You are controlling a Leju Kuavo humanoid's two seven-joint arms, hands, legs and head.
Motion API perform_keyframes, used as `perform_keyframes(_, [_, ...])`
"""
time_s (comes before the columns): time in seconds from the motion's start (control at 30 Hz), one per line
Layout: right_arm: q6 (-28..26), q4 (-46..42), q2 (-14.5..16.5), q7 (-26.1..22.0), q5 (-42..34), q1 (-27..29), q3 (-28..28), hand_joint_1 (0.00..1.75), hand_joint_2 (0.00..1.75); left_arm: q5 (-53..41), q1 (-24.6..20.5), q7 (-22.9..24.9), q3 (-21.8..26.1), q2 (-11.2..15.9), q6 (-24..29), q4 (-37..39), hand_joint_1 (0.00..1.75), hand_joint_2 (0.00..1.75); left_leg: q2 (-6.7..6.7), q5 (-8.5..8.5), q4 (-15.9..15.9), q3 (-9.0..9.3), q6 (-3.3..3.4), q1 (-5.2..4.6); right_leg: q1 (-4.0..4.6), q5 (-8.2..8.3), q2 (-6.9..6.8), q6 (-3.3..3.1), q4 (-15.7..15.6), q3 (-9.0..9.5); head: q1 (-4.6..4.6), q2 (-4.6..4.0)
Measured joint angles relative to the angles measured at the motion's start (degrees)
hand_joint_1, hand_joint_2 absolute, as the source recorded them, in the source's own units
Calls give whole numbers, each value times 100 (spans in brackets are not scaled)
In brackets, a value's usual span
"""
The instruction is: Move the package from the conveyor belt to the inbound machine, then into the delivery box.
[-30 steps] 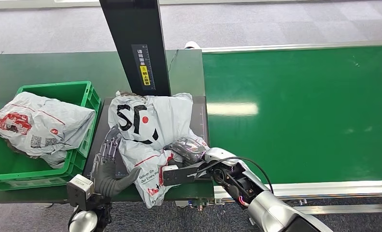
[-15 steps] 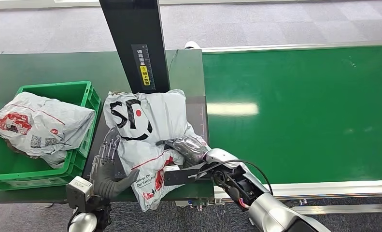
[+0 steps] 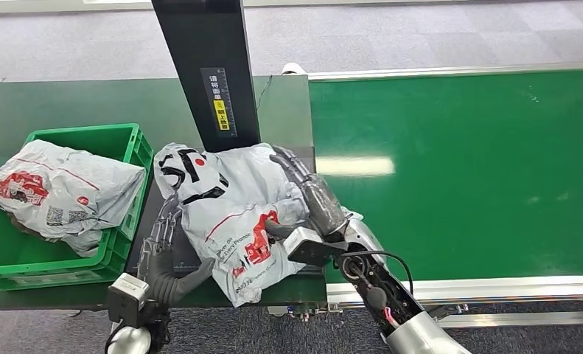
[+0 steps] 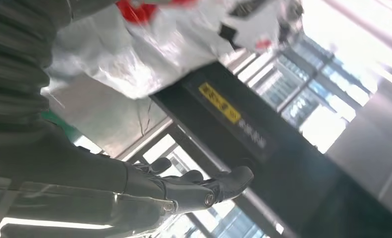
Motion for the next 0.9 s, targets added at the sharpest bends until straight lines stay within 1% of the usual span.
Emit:
perform_keyframes(0.17, [-200, -471, -65, -23, -466, 223, -250, 0, 175, 48, -71, -308, 11, -69, 838, -8, 0, 175, 1, 0, 0, 0, 0, 0, 0, 0, 0, 0, 0, 0, 1, 0])
perform_keyframes(0.33, [-376, -792, -143, -26, -759, 351, -276, 0, 175, 206, -105, -536, 64, -150, 1525, -88, 0, 175, 1, 0, 0, 0, 0, 0, 0, 0, 0, 0, 0, 0, 1, 0])
perform_keyframes(0.47, [-471, -939, -199, -26, -904, 402, -272, 0, 175, 140, -133, -602, 107, -192, 2054, -136, 0, 175, 1, 0, 0, 0, 0, 0, 0, 0, 0, 0, 0, 1, 1, 0])
perform_keyframes(0.63, [-563, -1044, -257, -26, -1044, 417, -260, 0, 175, -403, -194, -621, 134, -205, 3233, -132, 0, 175, 1, 0, 0, 0, 0, 0, 0, 0, 0, 0, 0, 1, 1, 0])
perform_keyframes(0.7, [-595, -1073, -275, -26, -1089, 417, -244, 0, 175, -494, -230, -622, 142, -204, 3612, -112, 0, 175, 0, 0, 0, 0, 0, 0, 0, 0, 0, 0, 0, 1, 1, 0])
perform_keyframes(0.77, [-624, -1091, -290, -26, -1122, 416, -226, 0, 175, -501, -261, -622, 146, -202, 3808, -91, 0, 175, 0, 0, 0, 0, 0, 0, 0, 0, 0, 0, 0, 1, 1, 0])
perform_keyframes(0.9, [-680, -1099, -315, -26, -1200, 414, -185, 0, 175, -691, -267, -622, 173, -219, 3904, -115, 0, 175, 1, 0, 0, -1, 0, 0, 0, 0, 0, 0, 0, 1, 1, 0])
